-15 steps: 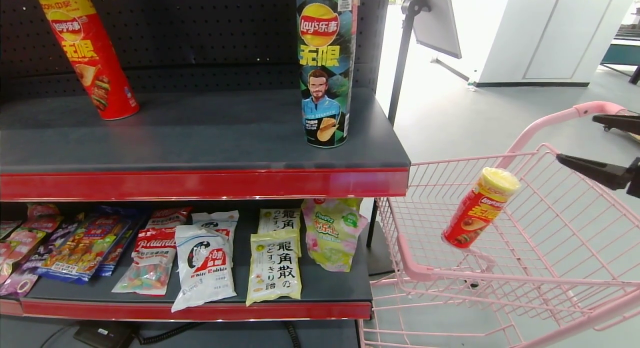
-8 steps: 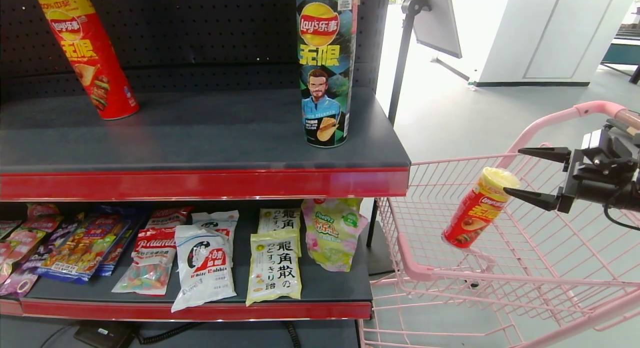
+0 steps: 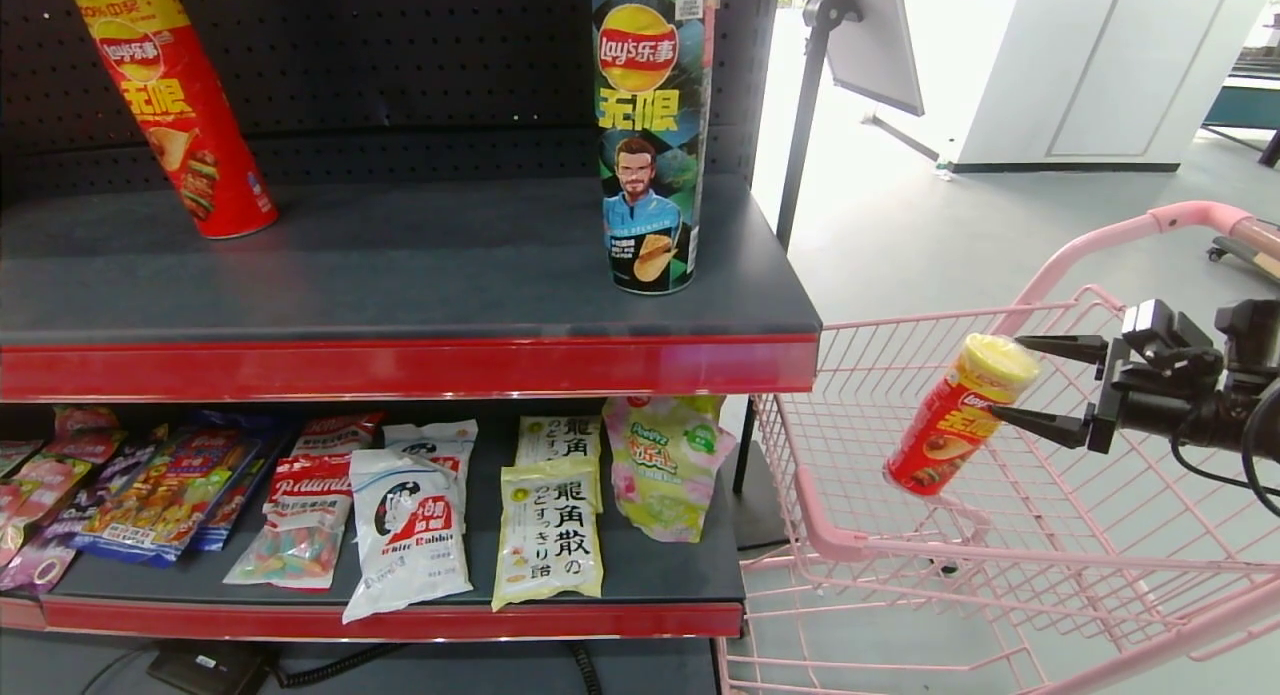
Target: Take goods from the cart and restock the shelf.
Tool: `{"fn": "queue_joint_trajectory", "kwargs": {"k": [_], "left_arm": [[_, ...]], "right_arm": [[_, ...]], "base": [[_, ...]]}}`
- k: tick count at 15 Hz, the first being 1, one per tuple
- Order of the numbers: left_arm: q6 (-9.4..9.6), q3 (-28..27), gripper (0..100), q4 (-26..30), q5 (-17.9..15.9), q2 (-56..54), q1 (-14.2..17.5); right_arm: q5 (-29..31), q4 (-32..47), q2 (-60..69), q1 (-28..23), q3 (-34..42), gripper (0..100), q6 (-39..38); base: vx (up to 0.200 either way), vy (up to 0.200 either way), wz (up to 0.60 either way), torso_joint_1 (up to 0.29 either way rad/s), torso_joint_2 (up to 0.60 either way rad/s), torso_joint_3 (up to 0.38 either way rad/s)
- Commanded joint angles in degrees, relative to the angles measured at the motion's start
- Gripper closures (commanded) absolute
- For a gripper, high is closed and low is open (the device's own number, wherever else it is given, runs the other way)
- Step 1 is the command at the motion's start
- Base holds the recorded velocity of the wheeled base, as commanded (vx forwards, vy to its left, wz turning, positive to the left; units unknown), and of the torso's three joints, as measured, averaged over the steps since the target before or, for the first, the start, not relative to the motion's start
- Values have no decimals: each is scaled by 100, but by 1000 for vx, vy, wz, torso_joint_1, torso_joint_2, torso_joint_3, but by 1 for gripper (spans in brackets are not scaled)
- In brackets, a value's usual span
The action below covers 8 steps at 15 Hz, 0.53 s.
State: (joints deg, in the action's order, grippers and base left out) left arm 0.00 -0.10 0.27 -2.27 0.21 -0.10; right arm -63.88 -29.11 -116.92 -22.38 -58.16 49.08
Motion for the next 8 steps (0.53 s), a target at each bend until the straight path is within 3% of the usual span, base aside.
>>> {"fn": "queue_joint_trajectory", "kwargs": {"k": [1, 8], "left_arm": [[0, 1, 0, 0, -2, 6, 1], [0, 1, 0, 0, -2, 6, 1]], "right_arm": [[-2, 2, -164, 41, -29, 0, -4], [-2, 2, -947, 480, -697, 0, -21]], "base": [[0, 0, 0, 0, 0, 0], [0, 0, 0, 0, 0, 0]]}}
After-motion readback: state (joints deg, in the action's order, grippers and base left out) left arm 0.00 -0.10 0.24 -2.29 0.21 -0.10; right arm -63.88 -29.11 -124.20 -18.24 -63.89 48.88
